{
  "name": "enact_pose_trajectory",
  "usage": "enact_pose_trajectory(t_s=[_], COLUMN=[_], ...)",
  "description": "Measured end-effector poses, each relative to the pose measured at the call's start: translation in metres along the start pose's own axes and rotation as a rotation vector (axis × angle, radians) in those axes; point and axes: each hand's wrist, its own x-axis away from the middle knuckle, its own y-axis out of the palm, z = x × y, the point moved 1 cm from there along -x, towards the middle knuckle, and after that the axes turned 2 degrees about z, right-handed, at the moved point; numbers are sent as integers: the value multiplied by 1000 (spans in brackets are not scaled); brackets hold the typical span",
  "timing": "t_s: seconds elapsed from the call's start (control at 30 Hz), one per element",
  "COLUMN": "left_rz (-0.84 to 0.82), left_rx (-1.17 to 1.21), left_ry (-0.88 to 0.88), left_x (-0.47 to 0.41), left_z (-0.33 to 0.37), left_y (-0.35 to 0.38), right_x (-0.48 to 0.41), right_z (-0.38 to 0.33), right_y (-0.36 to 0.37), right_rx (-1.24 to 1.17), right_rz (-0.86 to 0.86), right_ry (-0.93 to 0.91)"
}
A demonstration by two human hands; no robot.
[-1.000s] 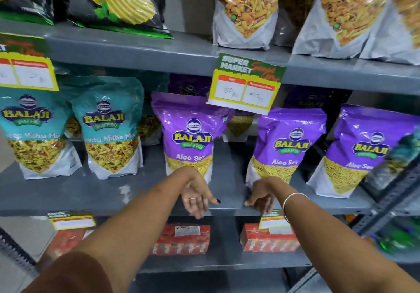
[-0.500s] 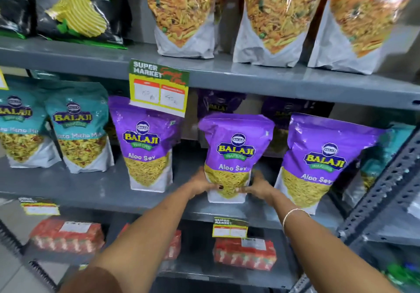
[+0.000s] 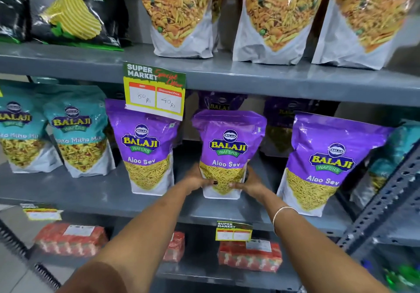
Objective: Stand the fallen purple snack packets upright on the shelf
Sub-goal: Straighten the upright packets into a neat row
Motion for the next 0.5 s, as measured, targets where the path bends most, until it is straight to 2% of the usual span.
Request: enact_pose_trajectory(t_s=[0.23,0.33,0.4,0.5], left_rz=[-73,-171,-238,-336], left_rx=[-119,-230,-267,-354], left_ry=[-138,-309,-431,-539], left_x=[3,2,4,10], left_z=[11,13,14,18], left_y=[0,-1,-2,-1], right_x=[7,10,16,29], right_z=[-1,5,6,4], right_y=[-7,-17,-28,-49], right_rx=[46,207,371,618], right_rz=[-16,15,69,20], right_ry=[68,90,169,269])
